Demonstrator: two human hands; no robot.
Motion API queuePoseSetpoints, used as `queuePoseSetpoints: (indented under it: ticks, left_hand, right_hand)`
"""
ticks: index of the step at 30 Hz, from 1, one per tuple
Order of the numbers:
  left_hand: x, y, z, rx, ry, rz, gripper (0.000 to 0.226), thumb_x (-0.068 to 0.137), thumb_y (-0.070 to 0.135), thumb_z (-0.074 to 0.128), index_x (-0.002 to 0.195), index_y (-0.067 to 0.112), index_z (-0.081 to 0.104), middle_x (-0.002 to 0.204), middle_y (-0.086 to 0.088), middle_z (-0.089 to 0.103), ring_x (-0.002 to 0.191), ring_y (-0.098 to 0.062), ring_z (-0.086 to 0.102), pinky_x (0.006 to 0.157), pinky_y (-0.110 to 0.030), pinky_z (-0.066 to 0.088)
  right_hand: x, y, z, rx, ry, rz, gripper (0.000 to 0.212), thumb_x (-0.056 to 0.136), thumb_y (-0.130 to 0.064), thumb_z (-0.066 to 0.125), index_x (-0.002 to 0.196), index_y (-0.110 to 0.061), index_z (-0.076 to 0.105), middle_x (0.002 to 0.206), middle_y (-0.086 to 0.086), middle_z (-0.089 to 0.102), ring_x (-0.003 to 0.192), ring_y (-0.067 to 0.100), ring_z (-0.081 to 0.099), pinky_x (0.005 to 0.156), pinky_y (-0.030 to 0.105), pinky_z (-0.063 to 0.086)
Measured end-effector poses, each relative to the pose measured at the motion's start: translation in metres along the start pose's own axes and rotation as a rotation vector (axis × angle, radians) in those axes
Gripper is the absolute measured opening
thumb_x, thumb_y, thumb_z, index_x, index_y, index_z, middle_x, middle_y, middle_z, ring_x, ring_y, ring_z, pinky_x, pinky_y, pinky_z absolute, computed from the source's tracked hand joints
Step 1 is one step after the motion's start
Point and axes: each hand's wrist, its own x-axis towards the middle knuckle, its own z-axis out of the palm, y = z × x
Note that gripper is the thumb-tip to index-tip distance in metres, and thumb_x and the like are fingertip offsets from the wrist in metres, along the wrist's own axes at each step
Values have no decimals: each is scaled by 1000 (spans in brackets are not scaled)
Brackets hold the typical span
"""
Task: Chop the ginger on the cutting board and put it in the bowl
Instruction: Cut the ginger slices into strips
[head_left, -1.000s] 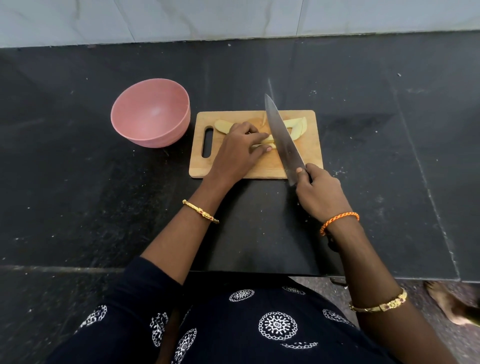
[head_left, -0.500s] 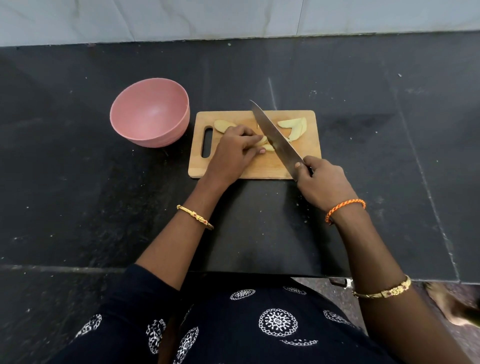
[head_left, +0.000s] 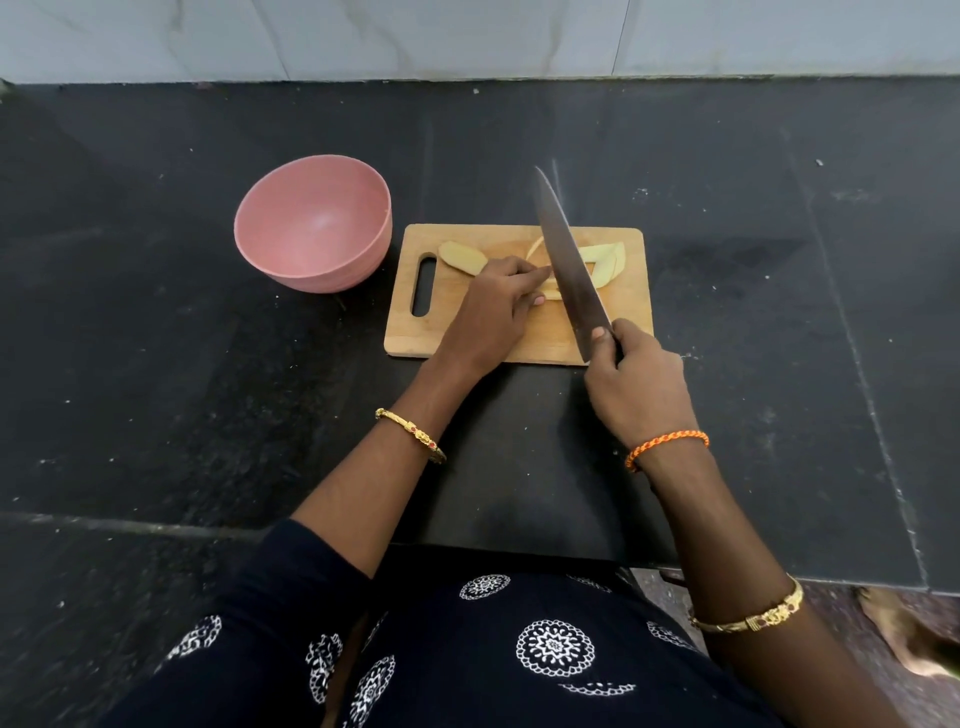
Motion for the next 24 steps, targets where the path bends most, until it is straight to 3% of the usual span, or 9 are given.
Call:
queuePoseSetpoints:
  ticks: [9,16,24]
  left_hand:
    - [-10,-9,0,118,70,8,29,87,20,62,115,12,65,107,-6,58,101,-20,49,87,-37,48]
    - [-12,-8,1,139,101,18,27,89,21,60,113,12,66,100,-7,58,94,-18,50,82,-34,48]
    - [-12,-6,5,150,143,36,24,89,18,59,110,8,68,88,-9,56,85,-22,50,75,-35,48]
  right_hand:
    - [-1,8,-4,33,-30,56,29,99,-31,36,81,-13,50,84,15,59,80,32,55,64,32,38]
    - [-3,2,-2,-9,-33,17,29,99,-32,35,92,-13,56,84,12,62,80,29,56,71,40,51]
    - [0,-17,4,-294,-144,57,26,102,-28,28,108,-9,45,84,11,46,82,32,52,69,38,42]
